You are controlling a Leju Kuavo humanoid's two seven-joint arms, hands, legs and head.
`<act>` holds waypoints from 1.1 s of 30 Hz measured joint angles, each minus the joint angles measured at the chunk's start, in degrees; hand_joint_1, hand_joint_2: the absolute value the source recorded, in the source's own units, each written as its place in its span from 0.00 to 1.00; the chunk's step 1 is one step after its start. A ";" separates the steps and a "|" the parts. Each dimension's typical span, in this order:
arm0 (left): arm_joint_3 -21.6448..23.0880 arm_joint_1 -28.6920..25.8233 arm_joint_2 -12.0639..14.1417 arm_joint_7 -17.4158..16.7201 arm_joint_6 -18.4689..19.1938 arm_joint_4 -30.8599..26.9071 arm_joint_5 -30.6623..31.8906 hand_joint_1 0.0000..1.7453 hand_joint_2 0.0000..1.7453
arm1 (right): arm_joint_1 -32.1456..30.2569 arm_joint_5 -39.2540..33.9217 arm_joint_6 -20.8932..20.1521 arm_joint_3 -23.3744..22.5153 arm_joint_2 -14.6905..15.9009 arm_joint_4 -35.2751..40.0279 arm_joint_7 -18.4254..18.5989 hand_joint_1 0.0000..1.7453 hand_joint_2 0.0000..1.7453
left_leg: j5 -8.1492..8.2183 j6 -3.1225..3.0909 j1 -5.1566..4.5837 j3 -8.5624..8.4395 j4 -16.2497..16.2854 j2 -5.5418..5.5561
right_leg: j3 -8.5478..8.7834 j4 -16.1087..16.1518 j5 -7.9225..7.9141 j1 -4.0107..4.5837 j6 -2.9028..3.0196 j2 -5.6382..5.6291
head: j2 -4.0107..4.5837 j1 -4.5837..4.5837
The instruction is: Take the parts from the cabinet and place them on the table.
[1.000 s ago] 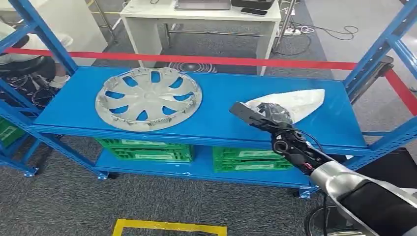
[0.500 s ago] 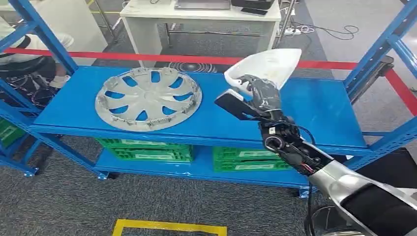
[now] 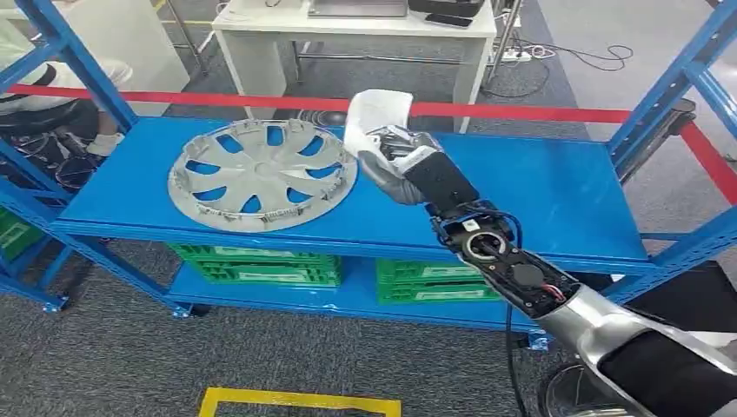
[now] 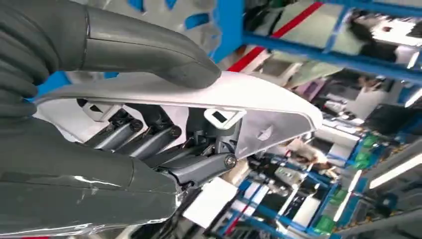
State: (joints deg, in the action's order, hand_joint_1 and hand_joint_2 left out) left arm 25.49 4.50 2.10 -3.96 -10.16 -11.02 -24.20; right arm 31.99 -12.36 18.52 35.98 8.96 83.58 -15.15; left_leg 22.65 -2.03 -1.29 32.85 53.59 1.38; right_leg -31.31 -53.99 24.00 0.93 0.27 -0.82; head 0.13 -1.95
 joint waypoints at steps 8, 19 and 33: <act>0.81 0.13 0.02 -0.57 -0.28 0.00 -0.66 0.00 1.00 | 0.03 -17.67 -22.55 2.12 -2.76 1.42 -6.52 1.00 1.00 | 0.02 0.03 0.00 0.02 -0.01 0.00 | -0.01 0.00 0.04 0.01 0.06 -0.02 | 0.00 -0.02; 1.36 0.36 -0.02 -0.46 -1.18 0.00 -1.29 0.00 1.00 | -0.01 -26.17 -35.79 10.34 -9.55 2.78 -7.06 1.00 1.00 | 0.07 0.10 0.02 0.01 -0.06 0.01 | -0.01 -0.02 0.20 0.03 0.24 0.00 | 0.00 0.00; 2.27 0.37 0.02 -0.46 -1.86 0.00 -3.26 0.00 1.00 | 1.29 -26.96 -38.58 18.23 -15.41 0.15 -7.78 1.00 1.00 | -0.13 -0.66 0.81 -0.84 -1.26 0.18 | -6.20 -14.45 8.48 -0.64 -1.63 0.26 | 0.00 -0.70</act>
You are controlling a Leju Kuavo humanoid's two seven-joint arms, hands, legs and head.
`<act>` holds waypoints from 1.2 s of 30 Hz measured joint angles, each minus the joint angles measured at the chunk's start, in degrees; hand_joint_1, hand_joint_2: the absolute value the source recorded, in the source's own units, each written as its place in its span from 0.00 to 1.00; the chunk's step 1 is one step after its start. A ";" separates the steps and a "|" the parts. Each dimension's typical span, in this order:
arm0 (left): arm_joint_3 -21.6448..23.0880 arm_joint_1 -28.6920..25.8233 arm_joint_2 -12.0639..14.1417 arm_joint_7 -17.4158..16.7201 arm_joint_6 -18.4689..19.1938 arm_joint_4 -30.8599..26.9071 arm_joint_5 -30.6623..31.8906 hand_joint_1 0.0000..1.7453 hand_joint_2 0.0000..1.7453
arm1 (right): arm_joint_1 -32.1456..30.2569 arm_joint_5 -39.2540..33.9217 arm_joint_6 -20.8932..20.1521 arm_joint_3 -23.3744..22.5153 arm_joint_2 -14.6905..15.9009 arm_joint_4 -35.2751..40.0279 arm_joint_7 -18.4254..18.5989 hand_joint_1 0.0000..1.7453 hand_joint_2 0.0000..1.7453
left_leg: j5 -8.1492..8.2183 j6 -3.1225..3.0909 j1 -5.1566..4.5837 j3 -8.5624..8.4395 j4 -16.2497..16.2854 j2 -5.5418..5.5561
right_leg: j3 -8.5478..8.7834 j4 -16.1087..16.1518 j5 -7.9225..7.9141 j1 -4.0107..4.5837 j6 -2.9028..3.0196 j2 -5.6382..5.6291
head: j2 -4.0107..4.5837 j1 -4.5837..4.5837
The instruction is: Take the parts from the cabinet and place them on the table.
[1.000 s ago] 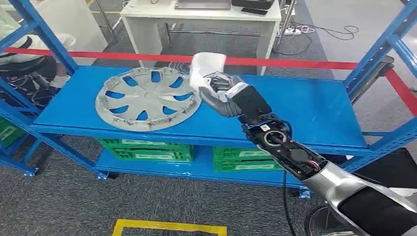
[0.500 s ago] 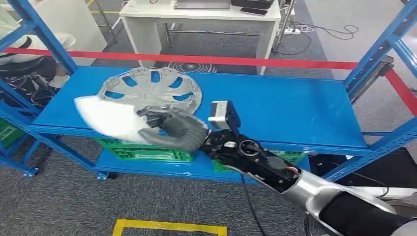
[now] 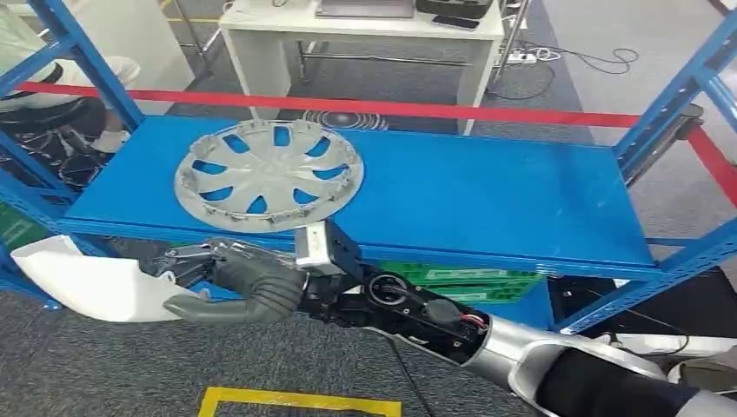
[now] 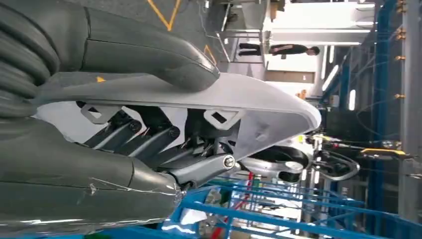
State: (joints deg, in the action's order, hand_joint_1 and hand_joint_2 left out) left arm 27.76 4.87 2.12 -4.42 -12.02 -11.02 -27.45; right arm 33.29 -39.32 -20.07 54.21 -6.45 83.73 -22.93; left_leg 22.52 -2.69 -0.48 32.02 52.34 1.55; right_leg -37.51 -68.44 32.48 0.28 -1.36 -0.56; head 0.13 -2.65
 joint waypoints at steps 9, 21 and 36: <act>0.00 -0.16 0.15 -0.35 -0.68 0.00 -1.77 0.00 1.00 | 1.96 0.50 -0.94 1.86 -2.08 -3.12 -0.85 1.00 1.00 | 0.58 2.61 1.00 0.35 1.29 3.27 | 6.91 13.75 -7.18 -1.00 0.08 -2.16 | 0.00 -0.24; 0.04 -0.53 0.59 -1.29 -0.85 0.00 -1.94 0.00 1.00 | 3.07 0.61 -0.59 3.30 -3.50 -5.62 -1.27 1.00 1.00 | 0.96 4.37 1.34 2.92 5.85 -3.10 | 7.97 14.42 -6.73 -0.84 1.81 4.01 | 0.02 1.44; 0.48 -0.44 0.44 -1.31 -0.83 0.00 -1.24 0.00 1.00 | 2.60 1.49 1.33 3.28 -3.63 -6.36 -1.09 1.00 1.00 | 0.97 1.30 0.56 0.12 1.47 3.11 | 3.21 6.54 -5.80 -0.39 0.67 -0.37 | 0.00 -0.63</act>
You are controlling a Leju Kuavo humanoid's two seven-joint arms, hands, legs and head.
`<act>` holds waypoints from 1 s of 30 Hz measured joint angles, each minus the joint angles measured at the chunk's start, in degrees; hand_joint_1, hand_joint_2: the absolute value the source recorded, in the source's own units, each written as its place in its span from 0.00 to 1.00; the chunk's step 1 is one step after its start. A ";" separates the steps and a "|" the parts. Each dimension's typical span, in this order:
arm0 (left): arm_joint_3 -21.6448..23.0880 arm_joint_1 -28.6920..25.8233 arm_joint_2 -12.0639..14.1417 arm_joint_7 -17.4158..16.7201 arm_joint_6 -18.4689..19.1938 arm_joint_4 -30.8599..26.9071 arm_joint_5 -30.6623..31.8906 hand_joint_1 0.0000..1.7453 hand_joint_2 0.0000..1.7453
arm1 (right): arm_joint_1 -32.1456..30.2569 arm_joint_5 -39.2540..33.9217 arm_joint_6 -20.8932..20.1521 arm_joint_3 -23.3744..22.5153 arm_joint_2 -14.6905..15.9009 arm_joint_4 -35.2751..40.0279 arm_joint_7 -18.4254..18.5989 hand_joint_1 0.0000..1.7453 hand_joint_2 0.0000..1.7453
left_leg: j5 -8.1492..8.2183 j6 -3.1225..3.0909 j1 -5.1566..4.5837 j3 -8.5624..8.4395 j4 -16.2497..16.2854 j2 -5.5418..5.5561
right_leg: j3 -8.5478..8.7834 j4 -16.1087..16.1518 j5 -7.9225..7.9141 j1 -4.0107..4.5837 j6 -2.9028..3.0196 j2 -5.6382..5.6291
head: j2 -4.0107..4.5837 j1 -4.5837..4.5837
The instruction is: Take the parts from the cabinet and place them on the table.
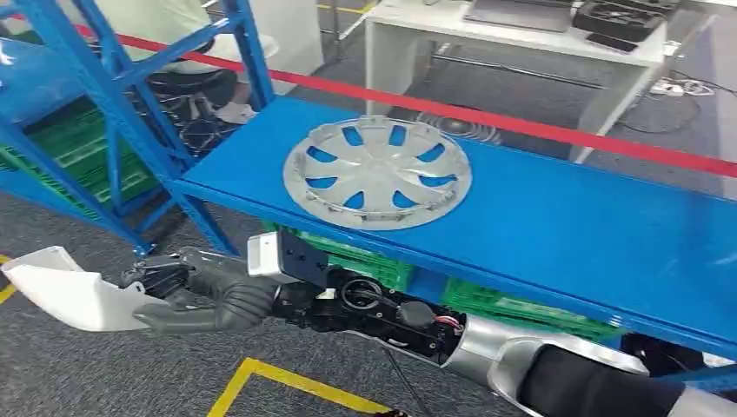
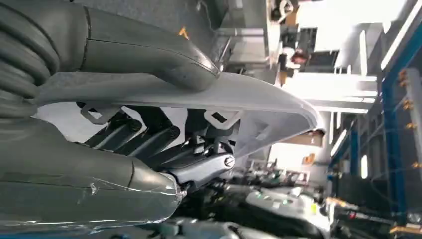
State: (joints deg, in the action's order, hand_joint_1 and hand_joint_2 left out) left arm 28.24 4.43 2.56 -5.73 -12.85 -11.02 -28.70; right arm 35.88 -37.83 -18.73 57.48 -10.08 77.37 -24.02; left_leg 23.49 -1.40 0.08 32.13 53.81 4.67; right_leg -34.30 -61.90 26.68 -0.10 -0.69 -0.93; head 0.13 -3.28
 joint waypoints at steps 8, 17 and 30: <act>0.20 -0.20 -0.20 0.09 0.11 0.00 0.31 0.00 1.00 | 0.01 0.76 0.39 -0.41 -0.07 0.20 0.50 1.00 1.00 | 2.33 2.05 0.29 2.01 3.54 -1.64 | 4.33 9.16 -2.66 -0.26 1.48 -0.72 | 0.00 0.87; 1.07 0.29 -0.20 0.11 0.18 -0.02 -0.07 0.00 1.00 | -0.44 0.90 0.15 -0.44 -0.07 0.28 0.98 1.00 1.00 | -0.32 3.85 1.22 1.67 0.88 -8.22 | 4.89 7.91 -0.51 -0.13 -0.02 4.78 | 0.00 2.10; 1.35 0.22 0.11 -0.17 0.24 -0.02 -0.57 0.00 1.00 | -0.52 0.85 -0.20 -0.52 0.13 0.28 1.01 1.00 1.00 | -0.21 0.32 0.40 1.38 0.77 -0.27 | -1.01 -3.61 2.67 -0.17 -0.22 0.56 | 0.00 -0.24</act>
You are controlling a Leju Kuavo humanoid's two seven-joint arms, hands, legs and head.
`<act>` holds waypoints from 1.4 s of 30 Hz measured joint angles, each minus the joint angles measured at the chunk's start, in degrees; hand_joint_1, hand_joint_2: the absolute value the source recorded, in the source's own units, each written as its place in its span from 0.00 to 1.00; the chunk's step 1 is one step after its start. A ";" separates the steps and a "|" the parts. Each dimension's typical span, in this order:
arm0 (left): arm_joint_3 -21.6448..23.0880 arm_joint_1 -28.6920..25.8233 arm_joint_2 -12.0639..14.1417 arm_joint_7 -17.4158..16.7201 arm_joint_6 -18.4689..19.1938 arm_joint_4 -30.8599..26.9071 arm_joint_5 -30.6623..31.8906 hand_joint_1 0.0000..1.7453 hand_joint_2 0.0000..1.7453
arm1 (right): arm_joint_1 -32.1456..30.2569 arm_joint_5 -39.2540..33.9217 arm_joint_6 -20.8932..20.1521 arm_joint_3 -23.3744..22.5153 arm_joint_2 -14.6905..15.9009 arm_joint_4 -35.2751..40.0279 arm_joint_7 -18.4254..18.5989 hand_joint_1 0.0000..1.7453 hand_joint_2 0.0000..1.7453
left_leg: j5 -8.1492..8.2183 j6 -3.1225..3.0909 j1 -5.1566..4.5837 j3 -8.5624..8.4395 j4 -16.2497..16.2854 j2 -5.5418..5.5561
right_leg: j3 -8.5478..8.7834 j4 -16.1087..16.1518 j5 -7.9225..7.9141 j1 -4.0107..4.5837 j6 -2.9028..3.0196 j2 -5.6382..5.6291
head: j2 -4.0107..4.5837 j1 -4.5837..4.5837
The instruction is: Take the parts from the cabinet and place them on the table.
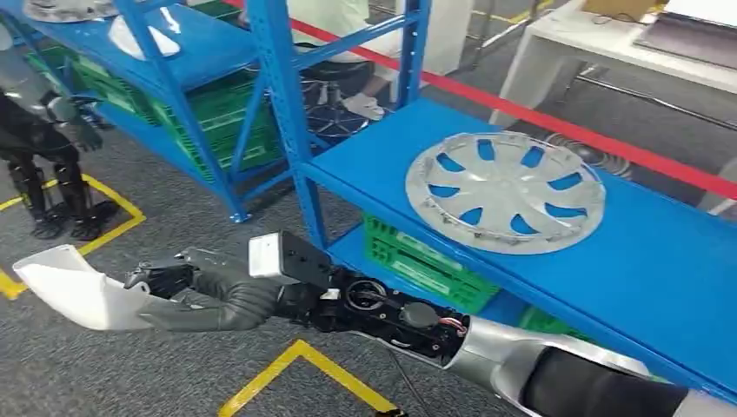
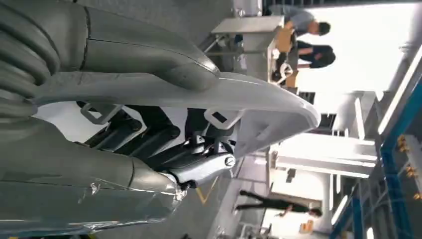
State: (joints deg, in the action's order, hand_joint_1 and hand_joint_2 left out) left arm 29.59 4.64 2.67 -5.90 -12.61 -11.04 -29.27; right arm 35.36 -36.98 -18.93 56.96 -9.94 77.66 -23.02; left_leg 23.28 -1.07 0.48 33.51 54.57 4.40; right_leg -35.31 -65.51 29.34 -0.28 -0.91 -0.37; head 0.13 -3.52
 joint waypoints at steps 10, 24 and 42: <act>0.09 -0.09 -0.15 0.28 -0.07 0.00 -0.57 0.00 1.00 | 0.57 0.83 -0.55 -0.11 -0.26 0.00 0.07 1.00 1.00 | 5.49 2.26 0.13 5.52 10.19 -3.00 | 5.61 12.51 -4.65 -0.04 1.60 -0.04 | 0.00 1.58; 0.09 -0.08 -0.02 -0.07 -0.07 -0.02 -1.53 0.00 1.00 | 0.70 1.14 -1.23 -0.22 -0.46 -0.17 0.24 1.00 1.00 | 0.09 0.61 0.63 0.36 0.08 -4.55 | 4.25 6.28 1.12 -0.28 -1.36 2.19 | 0.00 1.05; 0.15 -0.06 -0.15 0.04 -0.13 -0.04 -1.99 0.00 1.00 | 0.76 1.49 -0.70 -0.26 -0.63 -0.50 0.57 1.00 1.00 | 7.99 2.80 0.40 8.71 16.71 -3.47 | 5.56 12.43 -4.21 0.19 1.80 1.21 | 0.00 1.75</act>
State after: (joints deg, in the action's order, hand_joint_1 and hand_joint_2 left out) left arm 29.75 4.59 2.51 -5.86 -12.74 -11.08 -31.25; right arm 36.12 -35.50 -19.63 56.70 -10.58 77.15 -22.45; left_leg 31.27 1.72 0.88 42.22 71.28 0.93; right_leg -29.75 -53.08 25.13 -0.09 0.89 0.84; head 0.13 -1.77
